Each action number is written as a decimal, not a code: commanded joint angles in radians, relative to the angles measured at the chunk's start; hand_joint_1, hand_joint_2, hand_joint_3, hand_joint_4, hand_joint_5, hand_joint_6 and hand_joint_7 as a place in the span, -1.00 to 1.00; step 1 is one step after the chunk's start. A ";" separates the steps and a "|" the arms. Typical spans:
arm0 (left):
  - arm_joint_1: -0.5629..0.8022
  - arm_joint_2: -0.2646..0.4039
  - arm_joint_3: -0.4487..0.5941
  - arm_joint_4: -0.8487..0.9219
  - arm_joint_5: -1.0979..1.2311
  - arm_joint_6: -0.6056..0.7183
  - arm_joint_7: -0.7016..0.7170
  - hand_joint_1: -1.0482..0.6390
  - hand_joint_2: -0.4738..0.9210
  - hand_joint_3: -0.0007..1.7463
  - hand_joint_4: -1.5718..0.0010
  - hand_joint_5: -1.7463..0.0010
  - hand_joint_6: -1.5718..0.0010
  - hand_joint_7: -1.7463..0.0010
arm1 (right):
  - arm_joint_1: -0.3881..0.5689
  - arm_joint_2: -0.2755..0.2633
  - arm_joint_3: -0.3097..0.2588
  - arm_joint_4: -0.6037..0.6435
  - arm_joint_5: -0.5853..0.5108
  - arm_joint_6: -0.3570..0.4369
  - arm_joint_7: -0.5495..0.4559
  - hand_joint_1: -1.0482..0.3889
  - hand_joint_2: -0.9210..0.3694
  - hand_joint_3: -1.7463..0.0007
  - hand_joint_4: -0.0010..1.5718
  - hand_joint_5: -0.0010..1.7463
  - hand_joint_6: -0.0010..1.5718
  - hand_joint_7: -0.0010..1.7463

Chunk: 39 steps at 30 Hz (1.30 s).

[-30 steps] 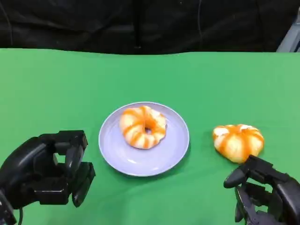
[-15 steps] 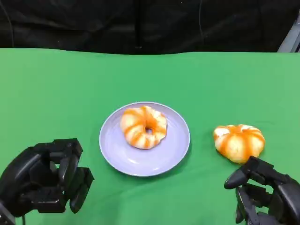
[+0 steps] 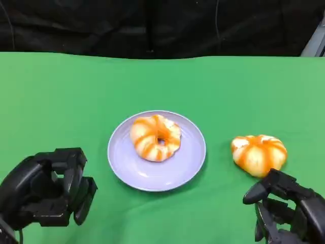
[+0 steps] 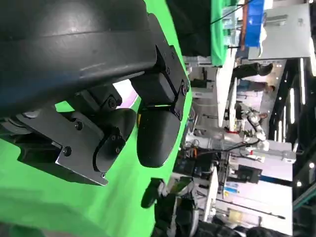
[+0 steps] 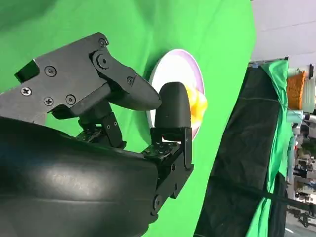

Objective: Grasp the bread from the table and place it into the plate.

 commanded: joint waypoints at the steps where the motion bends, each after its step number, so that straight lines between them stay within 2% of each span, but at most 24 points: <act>1: -0.006 0.006 0.001 0.015 0.010 -0.023 -0.004 0.25 0.52 0.44 -0.37 -1.00 -0.13 -1.00 | -0.001 -0.008 -0.009 -0.011 0.008 0.000 0.002 0.35 -0.66 -0.15 -0.06 1.00 -0.18 0.82; 6: -0.002 -0.024 -0.002 0.017 0.015 -0.037 0.026 0.25 0.54 0.46 -0.39 -1.00 -0.16 -1.00 | -0.001 -0.007 -0.013 -0.008 0.015 -0.002 0.006 0.35 -0.66 -0.14 -0.06 1.00 -0.18 0.82; 21: -0.002 -0.027 0.000 0.018 0.018 -0.038 0.026 0.25 0.53 0.49 -0.39 -1.00 -0.16 -1.00 | -0.001 -0.006 -0.014 -0.008 0.015 -0.001 0.007 0.35 -0.65 -0.15 -0.06 1.00 -0.18 0.81; 25: 0.045 -0.058 -0.005 -0.001 0.092 -0.093 0.117 0.32 0.54 0.49 -0.33 -1.00 -0.13 -1.00 | -0.006 -0.006 -0.015 0.005 0.008 -0.008 0.005 0.36 -0.66 -0.15 -0.07 1.00 -0.19 0.82; 39: 0.044 -0.060 -0.010 0.009 0.096 -0.112 0.125 0.35 0.50 0.55 -0.34 -1.00 -0.13 -1.00 | -0.005 -0.006 -0.015 0.009 0.010 -0.014 0.008 0.35 -0.66 -0.15 -0.07 1.00 -0.21 0.84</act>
